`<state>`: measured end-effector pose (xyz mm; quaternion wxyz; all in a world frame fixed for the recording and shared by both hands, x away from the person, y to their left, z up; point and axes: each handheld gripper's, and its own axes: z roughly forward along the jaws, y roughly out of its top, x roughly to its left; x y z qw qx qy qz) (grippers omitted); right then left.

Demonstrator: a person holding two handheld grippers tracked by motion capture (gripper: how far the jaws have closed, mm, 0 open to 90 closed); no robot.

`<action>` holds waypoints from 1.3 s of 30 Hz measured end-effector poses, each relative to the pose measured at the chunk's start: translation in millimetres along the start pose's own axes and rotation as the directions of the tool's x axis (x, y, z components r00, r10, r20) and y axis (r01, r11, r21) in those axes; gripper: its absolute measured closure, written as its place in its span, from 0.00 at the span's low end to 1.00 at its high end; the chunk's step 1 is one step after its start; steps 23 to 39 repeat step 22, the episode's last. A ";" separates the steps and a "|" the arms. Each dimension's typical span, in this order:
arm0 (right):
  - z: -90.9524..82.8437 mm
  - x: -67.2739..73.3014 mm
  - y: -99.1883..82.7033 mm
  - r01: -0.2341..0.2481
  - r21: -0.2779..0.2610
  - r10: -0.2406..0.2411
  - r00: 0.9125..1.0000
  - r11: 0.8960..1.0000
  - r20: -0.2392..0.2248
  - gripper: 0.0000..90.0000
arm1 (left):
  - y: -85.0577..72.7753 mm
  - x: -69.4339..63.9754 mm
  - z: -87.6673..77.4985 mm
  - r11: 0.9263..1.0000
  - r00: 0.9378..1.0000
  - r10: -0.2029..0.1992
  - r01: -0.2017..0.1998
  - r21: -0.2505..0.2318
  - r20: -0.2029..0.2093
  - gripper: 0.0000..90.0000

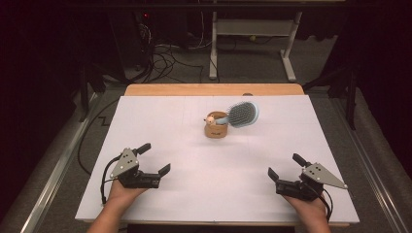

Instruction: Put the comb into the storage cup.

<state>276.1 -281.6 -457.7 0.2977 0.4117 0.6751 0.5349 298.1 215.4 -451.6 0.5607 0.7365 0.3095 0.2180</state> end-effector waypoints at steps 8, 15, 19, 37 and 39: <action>-6.5 0.7 2.6 -0.010 -0.038 0.010 1.000 0.999 0.005 0.00 | -6.1 5.4 -6.9 1.000 0.999 -0.028 0.028 -0.003 -0.020 0.00; -7.0 1.3 3.5 -0.010 -0.041 0.010 1.000 0.999 0.007 0.00 | -6.3 6.3 -5.8 0.999 0.999 -0.032 0.032 -0.003 -0.004 0.00; -8.1 1.7 3.8 -0.006 -0.052 0.006 1.000 0.999 0.004 0.00 | -6.2 6.6 -5.7 0.999 0.999 -0.033 0.033 -0.002 -0.010 0.00; -8.1 1.7 3.8 -0.007 -0.051 0.007 1.000 0.999 0.006 0.00 | -6.1 7.0 -6.1 0.999 0.999 -0.033 0.033 -0.001 -0.013 0.00; -8.1 1.7 3.8 -0.007 -0.051 0.007 1.000 0.999 0.006 0.00 | -6.1 7.0 -6.1 0.999 0.999 -0.033 0.033 -0.001 -0.013 0.00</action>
